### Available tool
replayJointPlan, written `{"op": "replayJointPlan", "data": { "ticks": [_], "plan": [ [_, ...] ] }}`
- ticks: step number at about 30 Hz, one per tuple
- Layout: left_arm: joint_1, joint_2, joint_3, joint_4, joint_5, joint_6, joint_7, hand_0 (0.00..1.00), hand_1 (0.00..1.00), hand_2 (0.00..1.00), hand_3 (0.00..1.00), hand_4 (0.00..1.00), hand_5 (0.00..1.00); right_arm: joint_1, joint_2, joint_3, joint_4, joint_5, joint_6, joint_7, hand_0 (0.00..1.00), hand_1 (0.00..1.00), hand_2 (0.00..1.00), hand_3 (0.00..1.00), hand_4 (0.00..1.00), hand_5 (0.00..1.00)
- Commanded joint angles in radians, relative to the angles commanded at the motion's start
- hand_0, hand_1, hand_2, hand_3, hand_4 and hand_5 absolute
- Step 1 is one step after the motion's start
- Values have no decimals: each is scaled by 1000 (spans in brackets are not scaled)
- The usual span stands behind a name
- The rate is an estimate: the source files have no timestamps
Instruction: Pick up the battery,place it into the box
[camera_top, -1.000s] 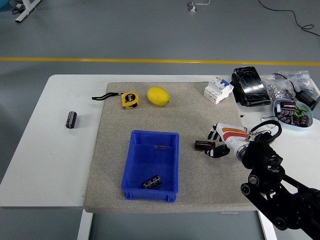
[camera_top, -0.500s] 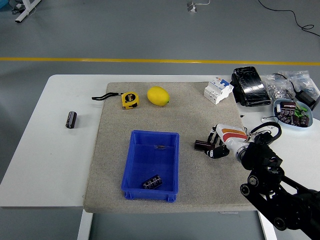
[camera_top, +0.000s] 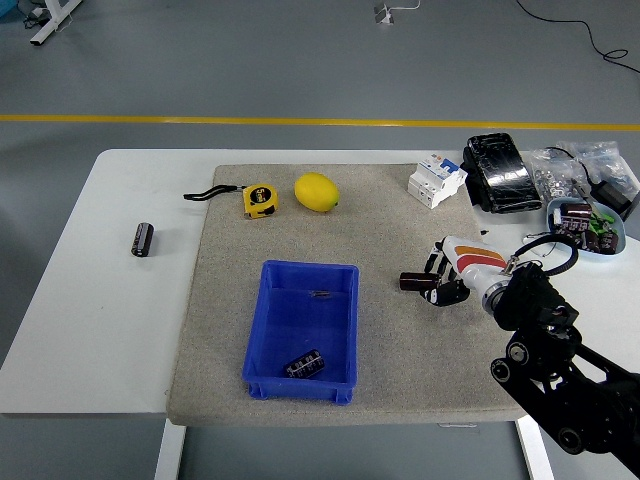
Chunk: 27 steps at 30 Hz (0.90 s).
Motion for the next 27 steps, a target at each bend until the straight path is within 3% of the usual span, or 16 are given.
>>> {"op": "replayJointPlan", "data": {
  "ticks": [27],
  "plan": [
    [0, 4, -8, 1, 18, -5, 2, 571, 514, 539, 646, 635, 748, 14, -25, 14, 98, -16, 15, -11, 372, 391, 428, 437, 810, 85]
  ]
}}
